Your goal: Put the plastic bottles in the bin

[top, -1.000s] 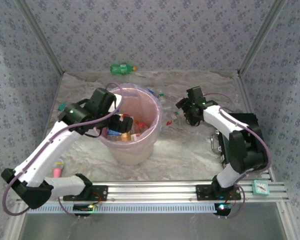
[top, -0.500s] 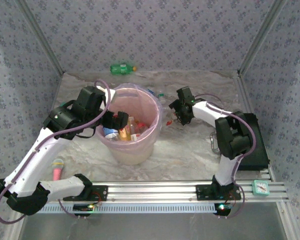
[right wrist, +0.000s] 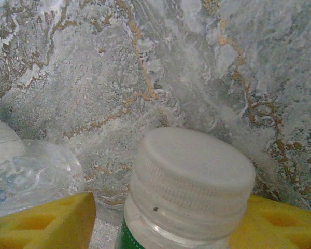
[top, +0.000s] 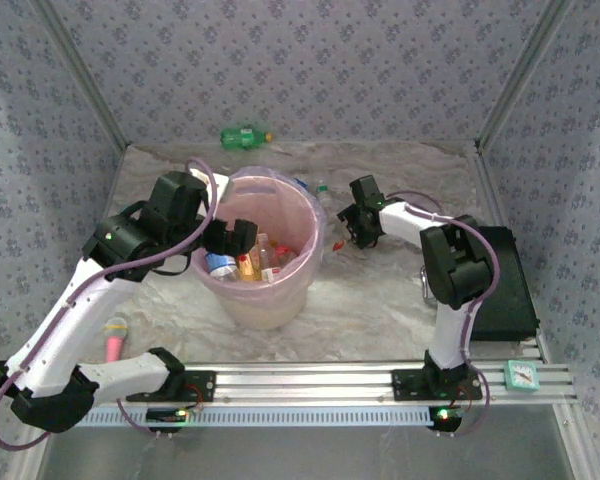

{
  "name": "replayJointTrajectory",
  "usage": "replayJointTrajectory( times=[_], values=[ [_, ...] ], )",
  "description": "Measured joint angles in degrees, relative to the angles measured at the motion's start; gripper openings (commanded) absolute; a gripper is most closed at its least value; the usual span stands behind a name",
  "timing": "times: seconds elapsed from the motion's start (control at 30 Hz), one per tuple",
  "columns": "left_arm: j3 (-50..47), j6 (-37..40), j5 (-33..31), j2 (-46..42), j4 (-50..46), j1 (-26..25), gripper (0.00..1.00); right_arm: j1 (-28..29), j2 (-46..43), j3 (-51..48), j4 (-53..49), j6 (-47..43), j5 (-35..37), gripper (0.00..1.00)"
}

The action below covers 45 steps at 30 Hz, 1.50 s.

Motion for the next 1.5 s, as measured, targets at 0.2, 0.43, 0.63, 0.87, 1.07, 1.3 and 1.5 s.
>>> replayJointTrajectory(
  times=[0.2, 0.43, 0.63, 0.87, 1.07, 1.3, 1.5],
  values=[
    [-0.15, -0.04, -0.02, -0.02, 0.42, -0.02, 1.00, -0.15, 0.00, -0.07, 0.66, 0.02, -0.02, 0.51],
    [-2.95, -0.87, 0.22, -1.09, 3.04, -0.02, 1.00, -1.62, -1.07, -2.05, 2.58, 0.37, -0.26, 0.40],
    [-2.99, -1.36, 1.62, -1.07, 4.83, -0.02, 1.00, -4.20, -5.31, -5.75, 1.99, 0.07, -0.15, 0.36],
    [-2.99, -1.99, 5.07, -1.09, 8.04, -0.02, 1.00, -9.53, -15.10, -9.60, 0.68, -2.36, -0.02, 0.31],
    [-2.93, -2.91, 10.19, -0.37, 12.68, -0.02, 1.00, -15.78, -24.20, -12.13, -1.84, -7.39, -1.14, 0.21],
    [-1.09, -5.46, 18.16, 3.85, 19.87, 0.00, 1.00, -20.94, -35.08, -10.71, -8.87, -18.69, -2.84, 0.10],
    [1.36, -8.96, 27.08, 9.31, 27.02, -0.02, 1.00, -21.33, -41.97, -2.89, -12.83, -29.51, -5.92, 0.07]
  ],
)
